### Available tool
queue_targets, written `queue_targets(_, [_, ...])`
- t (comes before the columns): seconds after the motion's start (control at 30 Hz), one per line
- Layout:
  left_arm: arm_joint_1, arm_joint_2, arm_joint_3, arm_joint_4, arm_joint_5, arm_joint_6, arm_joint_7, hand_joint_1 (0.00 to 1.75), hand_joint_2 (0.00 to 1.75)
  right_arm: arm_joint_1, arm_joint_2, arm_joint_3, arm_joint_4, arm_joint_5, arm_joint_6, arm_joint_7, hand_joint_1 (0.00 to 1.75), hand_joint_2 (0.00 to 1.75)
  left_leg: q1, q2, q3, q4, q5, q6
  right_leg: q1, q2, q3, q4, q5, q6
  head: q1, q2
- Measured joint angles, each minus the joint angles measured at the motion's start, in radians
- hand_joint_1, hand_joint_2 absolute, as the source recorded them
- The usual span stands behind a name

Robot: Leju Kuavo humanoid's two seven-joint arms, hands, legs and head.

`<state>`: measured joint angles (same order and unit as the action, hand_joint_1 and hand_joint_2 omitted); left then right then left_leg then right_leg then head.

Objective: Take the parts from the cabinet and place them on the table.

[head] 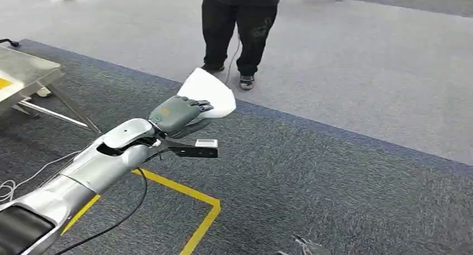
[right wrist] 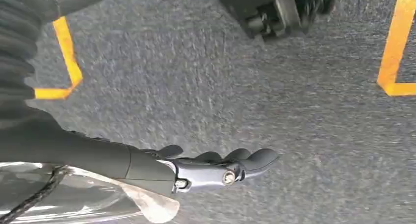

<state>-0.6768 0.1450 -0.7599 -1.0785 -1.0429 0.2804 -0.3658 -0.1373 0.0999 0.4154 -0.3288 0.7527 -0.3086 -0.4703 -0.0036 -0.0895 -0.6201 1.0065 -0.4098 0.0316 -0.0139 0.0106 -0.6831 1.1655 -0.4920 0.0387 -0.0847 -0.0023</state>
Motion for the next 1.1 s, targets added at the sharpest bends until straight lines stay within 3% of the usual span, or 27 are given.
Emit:
queue_targets(0.03, [-0.006, -0.003, 0.000, 0.002, 0.000, -0.002, -0.001, 1.75, 1.75, 0.000, -0.001, 0.000, 0.000, -0.004, -0.002, -0.002, 0.00, 1.75, 0.003, -0.014, -0.001, 0.006, -0.004, -0.006, -0.005, 0.032, 0.039, -0.095, 0.048, 0.001, 0.000, 0.000])
queue_targets(0.07, [-0.011, -0.006, -0.001, 0.003, 0.000, -0.003, -0.002, 1.75, 1.75, 0.000, -0.002, 0.000, 0.000, -0.004, -0.003, -0.003, 0.00, 1.75, 0.001, -0.026, -0.006, 0.010, -0.007, -0.011, -0.010, 0.089, 0.059, -0.124, 0.034, 0.000, 0.000, 0.000])
queue_targets(0.1, [-0.017, -0.009, -0.002, 0.005, 0.000, -0.004, -0.003, 1.75, 1.75, 0.000, -0.002, 0.000, 0.000, -0.005, -0.006, -0.006, 0.00, 1.75, 0.003, -0.037, -0.015, 0.020, -0.007, -0.016, -0.013, 0.088, 0.068, -0.143, 0.032, -0.003, -0.001, 0.000])
queue_targets(0.2, [-0.018, -0.009, -0.003, 0.015, 0.003, -0.006, -0.010, 1.75, 1.75, -0.001, -0.003, 0.000, 0.000, -0.016, -0.008, -0.007, 0.00, 1.75, 0.010, -0.073, -0.020, 0.007, 0.002, -0.037, -0.006, 0.056, 0.072, -0.141, 0.034, -0.021, 0.000, 0.000])
queue_targets(0.23, [-0.020, -0.008, -0.003, 0.018, 0.003, -0.008, -0.012, 1.75, 1.75, -0.004, -0.003, 0.000, 0.000, -0.022, -0.013, -0.007, 0.00, 1.75, 0.010, -0.059, -0.023, 0.014, -0.005, -0.039, -0.013, 0.040, 0.077, -0.150, 0.038, -0.029, 0.000, 0.000])
queue_targets(0.27, [-0.026, -0.010, -0.004, 0.020, 0.002, -0.010, -0.013, 1.75, 1.75, -0.005, -0.003, 0.000, 0.000, -0.024, -0.016, -0.008, 0.00, 1.75, 0.001, 0.006, -0.036, 0.044, -0.027, -0.043, -0.010, 0.030, 0.081, -0.153, 0.037, -0.035, -0.008, 0.000])
queue_targets(0.3, [-0.035, -0.015, -0.006, 0.023, 0.003, -0.012, -0.015, 1.75, 1.75, -0.004, -0.003, 0.000, 0.000, -0.026, -0.019, -0.009, 0.00, 1.75, 0.002, 0.046, -0.066, 0.109, -0.064, -0.046, -0.008, 0.014, 0.083, -0.153, 0.036, -0.040, -0.013, 0.000])
queue_targets(0.37, [-0.041, -0.025, -0.012, 0.031, 0.002, -0.014, -0.015, 1.75, 1.75, 0.001, -0.007, 0.000, 0.000, -0.034, -0.026, -0.011, 0.00, 1.75, 0.005, 0.075, -0.141, 0.270, -0.131, -0.052, -0.004, -0.019, 0.085, -0.153, 0.031, -0.045, -0.011, 0.000])
queue_targets(0.4, [-0.041, -0.028, -0.014, 0.036, 0.002, -0.014, -0.015, 1.75, 1.75, 0.002, -0.010, 0.000, 0.000, -0.042, -0.028, -0.012, 0.00, 1.75, 0.008, 0.078, -0.164, 0.317, -0.140, -0.055, -0.004, -0.033, 0.086, -0.152, 0.029, -0.046, -0.012, 0.000])
queue_targets(0.43, [-0.041, -0.031, -0.017, 0.042, 0.002, -0.015, -0.015, 1.75, 1.75, 0.001, -0.012, 0.000, 0.000, -0.045, -0.032, -0.013, 0.00, 1.75, 0.010, 0.079, -0.162, 0.314, -0.125, -0.057, -0.004, -0.047, 0.087, -0.152, 0.027, -0.044, -0.012, 0.000])
queue_targets(0.5, [-0.045, -0.038, -0.018, 0.050, 0.000, -0.014, -0.015, 1.75, 1.75, -0.003, -0.012, 0.000, 0.000, -0.054, -0.041, -0.014, 0.00, 1.75, 0.011, 0.090, -0.100, 0.191, -0.050, -0.054, -0.003, -0.071, 0.093, -0.152, 0.022, -0.041, -0.012, 0.000])
queue_targets(0.53, [-0.052, -0.040, -0.018, 0.053, -0.004, -0.013, -0.015, 1.75, 1.75, -0.004, -0.012, 0.000, -0.001, -0.059, -0.045, -0.014, 0.00, 1.75, 0.008, 0.114, -0.049, 0.094, -0.006, -0.048, -0.003, -0.083, 0.099, -0.152, 0.019, -0.038, -0.012, 0.000])
queue_targets(0.57, [-0.061, -0.045, -0.018, 0.057, -0.005, -0.011, -0.015, 1.75, 1.75, -0.005, -0.012, 0.000, -0.001, -0.063, -0.047, -0.015, 0.00, 1.75, -0.001, 0.173, -0.018, 0.028, 0.004, -0.038, 0.000, -0.094, 0.103, -0.152, 0.015, -0.034, -0.012, 0.000])
queue_targets(0.6, [-0.074, -0.052, -0.019, 0.061, -0.007, -0.010, -0.015, 1.75, 1.75, -0.006, -0.013, -0.001, -0.001, -0.068, -0.049, -0.017, 0.00, 1.75, -0.015, 0.183, -0.009, 0.007, -0.007, -0.029, 0.009, -0.105, 0.101, -0.148, 0.010, -0.027, -0.013, 0.000])
queue_targets(0.7, [-0.078, -0.057, -0.019, 0.068, -0.007, -0.008, -0.013, 1.75, 1.75, -0.013, -0.017, -0.001, -0.002, -0.081, -0.048, -0.019, 0.00, 1.75, -0.015, 0.144, -0.015, 0.010, -0.008, -0.016, 0.010, -0.148, 0.114, -0.154, 0.003, -0.016, -0.010, 0.000])
queue_targets(0.73, [-0.078, -0.057, -0.019, 0.070, -0.008, -0.008, -0.013, 1.75, 1.75, -0.016, -0.017, -0.002, -0.002, -0.084, -0.047, -0.023, 0.00, 1.75, -0.007, 0.131, -0.006, 0.001, -0.002, -0.008, 0.009, -0.155, 0.111, -0.152, -0.005, -0.008, -0.011, 0.000])
queue_targets(0.77, [-0.080, -0.056, -0.018, 0.071, -0.008, -0.008, -0.013, 1.75, 1.75, -0.018, -0.020, -0.002, -0.002, -0.089, -0.045, -0.029, 0.00, 1.75, -0.004, 0.119, -0.004, -0.002, -0.001, -0.004, 0.003, -0.096, 0.105, -0.132, -0.020, -0.003, -0.006, 0.000])
queue_targets(0.8, [-0.082, -0.058, -0.019, 0.074, -0.011, -0.008, -0.011, 1.75, 1.75, -0.018, -0.020, -0.003, -0.002, -0.093, -0.045, -0.034, 0.00, 1.75, 0.000, 0.110, -0.004, -0.002, 0.000, 0.003, 0.001, -0.049, 0.077, -0.073, -0.052, -0.002, -0.003, 0.000])
queue_targets(0.83, [-0.082, -0.059, -0.019, 0.076, -0.012, -0.008, -0.010, 1.75, 1.75, -0.014, -0.021, -0.003, -0.002, -0.094, -0.044, -0.035, 0.00, 1.75, 0.002, 0.095, -0.004, -0.002, 0.000, 0.005, 0.001, -0.025, 0.035, 0.015, -0.088, -0.001, 0.003, 0.000])
queue_targets(0.87, [-0.078, -0.059, -0.021, 0.078, -0.014, -0.009, -0.010, 1.75, 1.75, -0.008, -0.021, -0.004, -0.002, -0.094, -0.042, -0.038, 0.00, 1.75, 0.002, 0.079, -0.004, -0.002, -0.001, 0.006, 0.001, -0.015, -0.013, 0.103, -0.120, 0.002, 0.004, 0.000])
queue_targets(0.9, [-0.072, -0.059, -0.022, 0.080, -0.014, -0.009, -0.008, 1.75, 1.75, -0.002, -0.021, -0.004, -0.002, -0.095, -0.041, -0.042, 0.00, 1.75, 0.002, 0.064, -0.004, -0.001, -0.001, 0.006, 0.001, -0.013, -0.049, 0.161, -0.132, 0.003, 0.003, 0.000])
queue_targets(0.93, [-0.066, -0.058, -0.022, 0.082, -0.014, -0.010, -0.005, 1.75, 1.75, 0.004, -0.021, -0.004, -0.001, -0.096, -0.042, -0.045, 0.00, 1.75, 0.002, 0.047, -0.003, -0.001, -0.001, 0.006, 0.001, -0.013, -0.065, 0.173, -0.120, 0.003, 0.003, 0.000])
queue_targets(0.97, [-0.060, -0.056, -0.022, 0.084, -0.014, -0.011, -0.002, 1.75, 1.75, 0.009, -0.021, -0.004, 0.000, -0.097, -0.043, -0.048, 0.00, 1.75, 0.003, 0.031, -0.003, 0.000, -0.002, 0.005, 0.000, -0.012, -0.059, 0.137, -0.085, 0.003, 0.003, 0.000])
queue_targets(1.03, [-0.058, -0.053, -0.022, 0.085, -0.013, -0.011, 0.001, 1.75, 1.75, 0.014, -0.021, -0.005, 0.000, -0.097, -0.045, -0.048, 0.00, 1.75, 0.009, 0.000, -0.003, 0.009, -0.007, -0.003, -0.005, 0.005, 0.009, -0.031, 0.016, 0.004, 0.003, 0.000])
queue_targets(1.07, [-0.058, -0.053, -0.022, 0.085, -0.013, -0.011, 0.003, 1.75, 1.75, 0.016, -0.021, -0.005, 0.000, -0.094, -0.046, -0.047, 0.00, 1.75, 0.011, -0.013, -0.007, 0.014, -0.013, -0.011, -0.016, 0.060, 0.043, -0.114, 0.044, 0.011, 0.005, 0.000])
queue_targets(1.1, [-0.059, -0.053, -0.022, 0.086, -0.013, -0.012, 0.004, 1.75, 1.75, 0.018, -0.021, -0.005, 0.002, -0.091, -0.051, -0.044, 0.00, 1.75, 0.006, -0.027, -0.017, 0.027, -0.016, -0.018, -0.024, 0.101, 0.068, -0.134, 0.028, 0.012, 0.010, 0.000])
